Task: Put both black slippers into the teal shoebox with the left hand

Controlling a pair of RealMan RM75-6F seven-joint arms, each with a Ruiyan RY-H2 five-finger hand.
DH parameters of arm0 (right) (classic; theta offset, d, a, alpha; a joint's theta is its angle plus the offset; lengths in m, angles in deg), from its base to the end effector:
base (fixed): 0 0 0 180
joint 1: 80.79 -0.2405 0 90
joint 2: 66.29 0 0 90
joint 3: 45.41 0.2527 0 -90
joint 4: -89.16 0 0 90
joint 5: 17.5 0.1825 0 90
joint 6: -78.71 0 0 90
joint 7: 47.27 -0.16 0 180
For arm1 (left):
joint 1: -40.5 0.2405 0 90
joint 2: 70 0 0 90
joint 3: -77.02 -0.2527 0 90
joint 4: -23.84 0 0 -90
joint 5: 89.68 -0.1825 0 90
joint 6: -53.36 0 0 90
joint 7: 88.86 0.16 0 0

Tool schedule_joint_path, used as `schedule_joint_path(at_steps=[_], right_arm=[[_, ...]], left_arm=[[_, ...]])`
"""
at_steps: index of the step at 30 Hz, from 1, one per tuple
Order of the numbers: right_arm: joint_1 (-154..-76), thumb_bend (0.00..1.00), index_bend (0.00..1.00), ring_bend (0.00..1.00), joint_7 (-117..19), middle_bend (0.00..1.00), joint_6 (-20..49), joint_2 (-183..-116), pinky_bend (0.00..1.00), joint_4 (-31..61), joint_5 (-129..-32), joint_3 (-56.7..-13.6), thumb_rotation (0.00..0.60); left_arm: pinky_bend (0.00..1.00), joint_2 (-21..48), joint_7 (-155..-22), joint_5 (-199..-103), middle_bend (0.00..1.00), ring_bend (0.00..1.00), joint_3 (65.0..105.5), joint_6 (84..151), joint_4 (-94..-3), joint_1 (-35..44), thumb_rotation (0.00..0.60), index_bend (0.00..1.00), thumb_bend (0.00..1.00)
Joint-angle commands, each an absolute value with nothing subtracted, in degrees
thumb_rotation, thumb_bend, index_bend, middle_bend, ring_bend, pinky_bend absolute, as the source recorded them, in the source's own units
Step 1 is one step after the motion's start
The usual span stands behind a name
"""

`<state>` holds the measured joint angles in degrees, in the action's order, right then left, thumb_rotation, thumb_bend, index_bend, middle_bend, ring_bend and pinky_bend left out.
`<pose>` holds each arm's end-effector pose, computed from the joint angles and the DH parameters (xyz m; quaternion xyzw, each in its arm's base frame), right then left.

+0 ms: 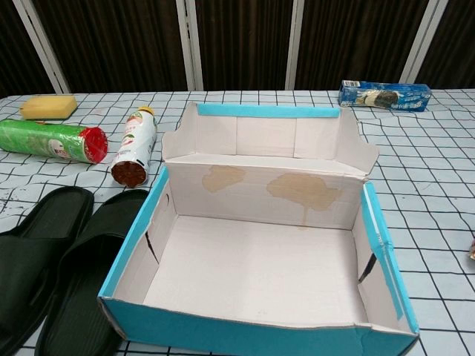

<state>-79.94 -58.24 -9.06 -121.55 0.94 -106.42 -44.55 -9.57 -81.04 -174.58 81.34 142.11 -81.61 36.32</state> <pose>-0.3234 -0.1579 0.2366 0.5918 -0.3919 0.3623 0.6040 -0.2595 0.1921 0.1992 -0.5688 -0.3789 -0.4158 0.6000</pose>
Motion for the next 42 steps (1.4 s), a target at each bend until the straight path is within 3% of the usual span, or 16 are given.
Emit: schedule_joint_path(at_steps=[1,18,22,29,42], right_arm=[[-80.0,0.31,0.06,0.00,-58.6,0.02,-8.9,-121.4,0.01,1.0,-106.3,-44.6,0.600],[-79.2,0.31,0.06,0.00,-62.6,0.02,-9.1,-120.1,0.01,1.7,-106.5,-45.2,0.600],[-78.8,0.31,0.06,0.00,-64.1,0.02,-10.1,-119.9,0.01,2.0,-106.2,-44.9,0.600],[-78.9,0.31,0.06,0.00,-65.1,0.02,-9.7,-119.7,0.01,2.3,-106.9,-45.3,0.600],[-79.0,0.31,0.06,0.00,-66.4,0.02,-9.4,-119.5,0.01,2.6,-106.8,-45.3,0.600]], left_arm=[[0.09,-9.5,-80.8,-174.5,0.00,0.00,81.2,141.9,-81.5,36.3,0.600,0.00,0.33],[0.09,-9.4,-78.7,-177.7,0.00,0.00,78.8,139.1,-83.5,35.4,0.600,0.00,0.33],[0.09,-9.3,-78.3,-181.6,0.00,0.00,76.5,139.3,-84.4,36.0,0.600,0.00,0.32],[0.09,-5.1,-75.5,-188.1,0.04,0.00,71.6,139.5,-79.8,38.2,0.600,0.00,0.29],[0.09,3.4,-69.6,-189.1,0.09,0.00,71.4,138.4,-70.1,38.7,0.600,0.00,0.27]])
